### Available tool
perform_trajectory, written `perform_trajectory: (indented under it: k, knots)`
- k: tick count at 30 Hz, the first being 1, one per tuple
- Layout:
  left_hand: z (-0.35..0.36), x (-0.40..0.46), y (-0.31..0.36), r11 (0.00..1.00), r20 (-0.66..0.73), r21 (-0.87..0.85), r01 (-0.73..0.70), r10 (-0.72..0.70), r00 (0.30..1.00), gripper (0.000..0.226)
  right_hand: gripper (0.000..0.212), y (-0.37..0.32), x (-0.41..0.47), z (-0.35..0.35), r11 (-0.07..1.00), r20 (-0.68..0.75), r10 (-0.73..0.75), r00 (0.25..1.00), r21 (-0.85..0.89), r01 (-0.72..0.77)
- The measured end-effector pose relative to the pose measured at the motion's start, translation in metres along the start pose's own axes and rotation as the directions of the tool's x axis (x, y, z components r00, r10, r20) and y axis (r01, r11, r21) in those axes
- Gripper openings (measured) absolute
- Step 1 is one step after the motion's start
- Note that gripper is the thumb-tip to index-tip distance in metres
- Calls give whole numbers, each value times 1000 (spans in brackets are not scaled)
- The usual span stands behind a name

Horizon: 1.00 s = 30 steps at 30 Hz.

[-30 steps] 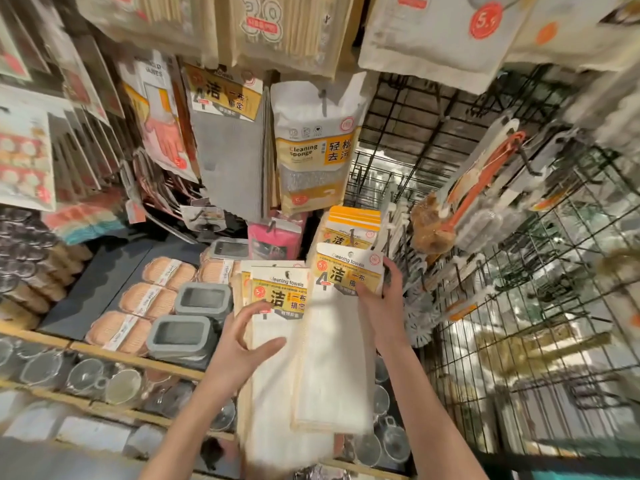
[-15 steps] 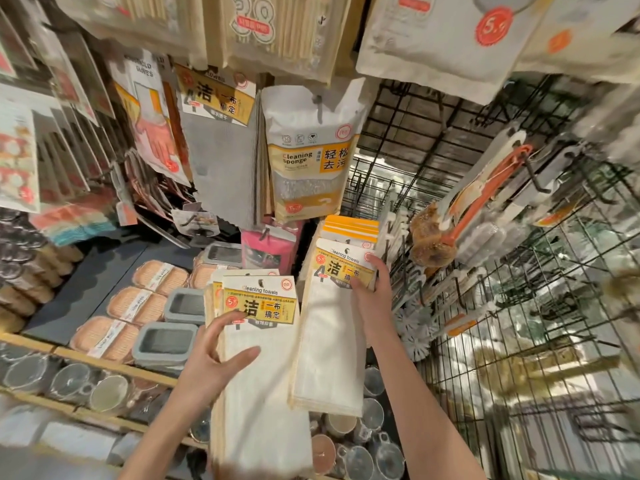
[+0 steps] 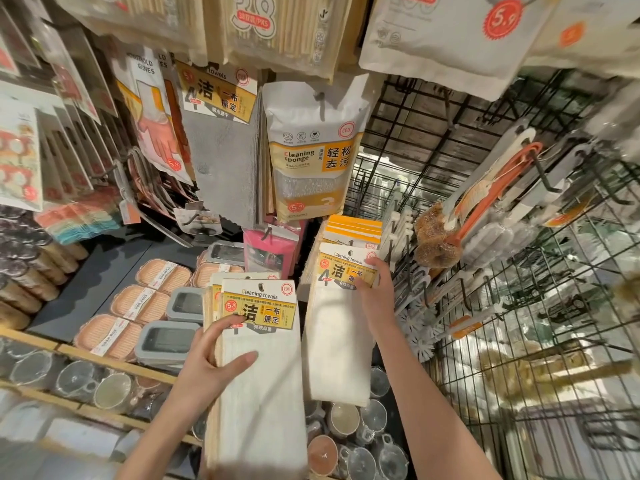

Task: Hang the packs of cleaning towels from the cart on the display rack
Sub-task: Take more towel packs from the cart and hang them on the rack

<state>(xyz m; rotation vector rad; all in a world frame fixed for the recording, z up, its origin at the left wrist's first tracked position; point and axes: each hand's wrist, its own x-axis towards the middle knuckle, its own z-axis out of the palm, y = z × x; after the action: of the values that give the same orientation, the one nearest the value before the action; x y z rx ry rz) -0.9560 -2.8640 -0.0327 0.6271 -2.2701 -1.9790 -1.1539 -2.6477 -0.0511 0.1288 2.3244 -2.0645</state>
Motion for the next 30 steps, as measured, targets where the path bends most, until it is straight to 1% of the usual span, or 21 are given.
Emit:
perform_trajectory:
  k: [4,8,14,16,19,23,27,30]
  knots:
    - [-2,-3,2,1000,-15,-24,14,-15,1000,50,36,4,7,5,998,-43,5,999,-65,-8]
    - [-3,-5,3,1000,-13,-18,20,-21,1000,50,37,5,13,7,993,-45,42,998,-110,-47]
    - [-2,-8,5,999,-12,-28,22,-23,1000,51,38,5,14,6,992,-28,80,996,-95,-82]
    - [-2,-9,4,999,-14,-38,25,-25,1000,51,38,4,14,5,989,6,90,996,-115,-88]
    - [-1,-10,4,999,-16,-44,30,-31,999,51,36,3,13,4,987,76,71,995,-147,-60]
    - [-2,-12,4,998,-18,-58,36,-37,999,51,39,-1,18,6,983,81,72,994,-174,-57]
    - [-2,-12,3,998,-25,-52,25,-26,999,50,43,-2,26,6,977,85,116,990,-187,-99]
    - [-2,-11,2,998,-24,-54,16,-17,1000,48,48,-2,29,6,968,95,130,987,-229,-105]
